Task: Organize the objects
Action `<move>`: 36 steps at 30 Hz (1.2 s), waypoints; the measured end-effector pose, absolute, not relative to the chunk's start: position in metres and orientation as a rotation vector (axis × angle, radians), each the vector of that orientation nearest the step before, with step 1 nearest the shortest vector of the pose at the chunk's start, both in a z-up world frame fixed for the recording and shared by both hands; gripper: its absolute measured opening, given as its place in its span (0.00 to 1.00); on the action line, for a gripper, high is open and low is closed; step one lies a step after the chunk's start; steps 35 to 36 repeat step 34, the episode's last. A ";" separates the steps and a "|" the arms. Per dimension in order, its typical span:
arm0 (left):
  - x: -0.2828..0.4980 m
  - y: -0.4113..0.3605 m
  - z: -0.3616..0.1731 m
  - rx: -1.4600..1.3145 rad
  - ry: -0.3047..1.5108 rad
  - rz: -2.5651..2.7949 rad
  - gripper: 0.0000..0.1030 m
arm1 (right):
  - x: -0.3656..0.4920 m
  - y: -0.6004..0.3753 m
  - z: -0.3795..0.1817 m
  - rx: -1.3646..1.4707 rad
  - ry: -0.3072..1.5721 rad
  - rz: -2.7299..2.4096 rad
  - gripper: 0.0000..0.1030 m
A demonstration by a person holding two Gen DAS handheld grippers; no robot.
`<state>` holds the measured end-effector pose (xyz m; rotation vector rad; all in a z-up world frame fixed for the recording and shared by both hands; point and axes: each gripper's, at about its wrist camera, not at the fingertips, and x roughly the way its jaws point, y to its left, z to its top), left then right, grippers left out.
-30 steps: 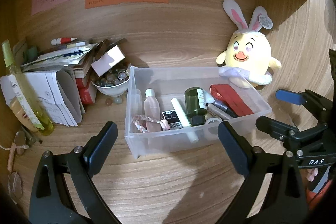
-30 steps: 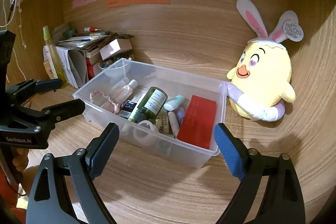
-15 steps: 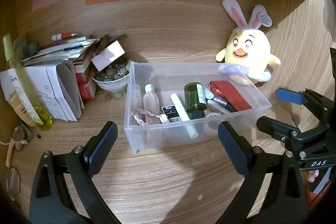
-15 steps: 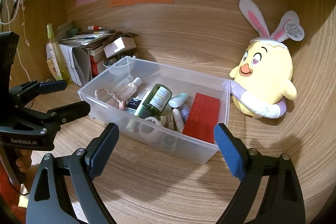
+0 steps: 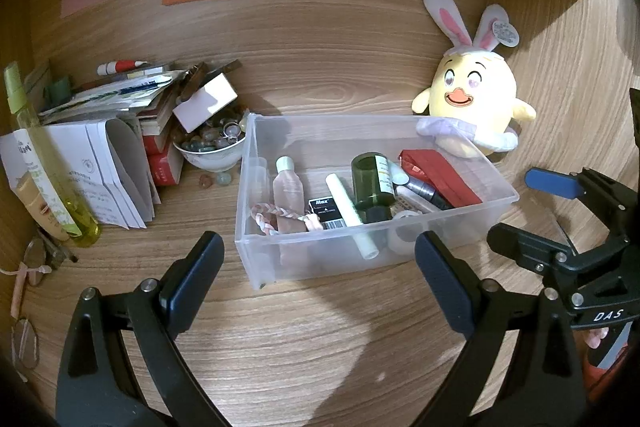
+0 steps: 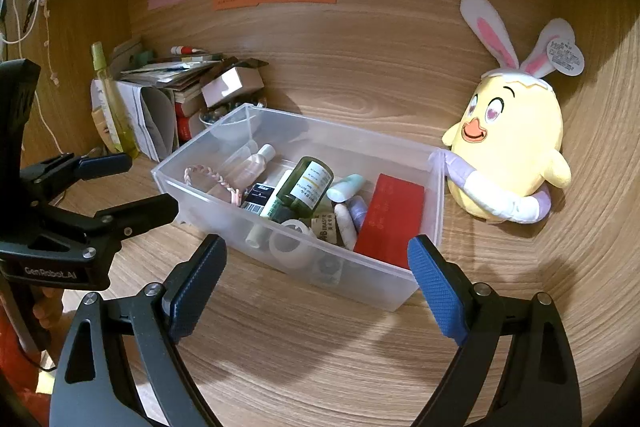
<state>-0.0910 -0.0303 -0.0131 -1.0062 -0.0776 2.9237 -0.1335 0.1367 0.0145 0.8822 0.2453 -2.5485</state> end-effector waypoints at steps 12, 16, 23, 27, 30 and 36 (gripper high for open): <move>-0.091 -0.022 -0.010 -0.981 -0.065 2.903 0.94 | -0.137 0.140 0.015 0.884 0.233 -2.552 0.88; -0.092 -0.018 -0.011 -0.988 -0.060 2.883 0.94 | -0.137 0.143 0.016 0.884 0.219 -2.555 0.88; -0.092 -0.016 -0.011 -0.978 -0.041 2.877 0.94 | -0.139 0.145 0.016 0.885 0.212 -2.556 0.88; -0.091 -0.016 -0.010 -0.971 -0.036 2.882 0.94 | -0.139 0.145 0.016 0.886 0.209 -2.554 0.88; -0.091 -0.017 -0.009 -0.965 -0.048 2.883 0.94 | -0.139 0.145 0.016 0.887 0.210 -2.554 0.88; -0.091 -0.019 -0.007 -0.961 -0.059 2.888 0.94 | -0.139 0.145 0.016 0.889 0.208 -2.554 0.88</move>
